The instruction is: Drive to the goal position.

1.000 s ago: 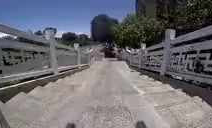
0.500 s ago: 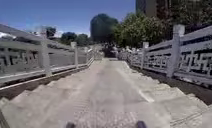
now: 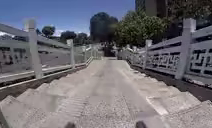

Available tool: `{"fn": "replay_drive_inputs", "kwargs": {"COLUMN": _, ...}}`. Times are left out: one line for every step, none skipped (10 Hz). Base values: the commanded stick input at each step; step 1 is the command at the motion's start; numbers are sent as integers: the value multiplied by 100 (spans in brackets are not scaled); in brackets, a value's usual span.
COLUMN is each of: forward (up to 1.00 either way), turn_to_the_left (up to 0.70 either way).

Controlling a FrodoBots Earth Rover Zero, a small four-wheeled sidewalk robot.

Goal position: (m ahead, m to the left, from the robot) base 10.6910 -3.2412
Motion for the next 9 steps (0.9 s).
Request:
{"fn": "replay_drive_inputs", "kwargs": {"forward": 70, "turn_to_the_left": 0}}
{"fn": "replay_drive_inputs", "kwargs": {"forward": 70, "turn_to_the_left": 0}}
{"fn": "replay_drive_inputs", "kwargs": {"forward": 70, "turn_to_the_left": 0}}
{"fn": "replay_drive_inputs", "kwargs": {"forward": 70, "turn_to_the_left": 0}}
{"fn": "replay_drive_inputs", "kwargs": {"forward": 70, "turn_to_the_left": 0}}
{"fn": "replay_drive_inputs", "kwargs": {"forward": 70, "turn_to_the_left": 0}}
{"fn": "replay_drive_inputs", "kwargs": {"forward": 70, "turn_to_the_left": 0}}
{"fn": "replay_drive_inputs", "kwargs": {"forward": 70, "turn_to_the_left": 0}}
{"fn": "replay_drive_inputs", "kwargs": {"forward": 70, "turn_to_the_left": 0}}
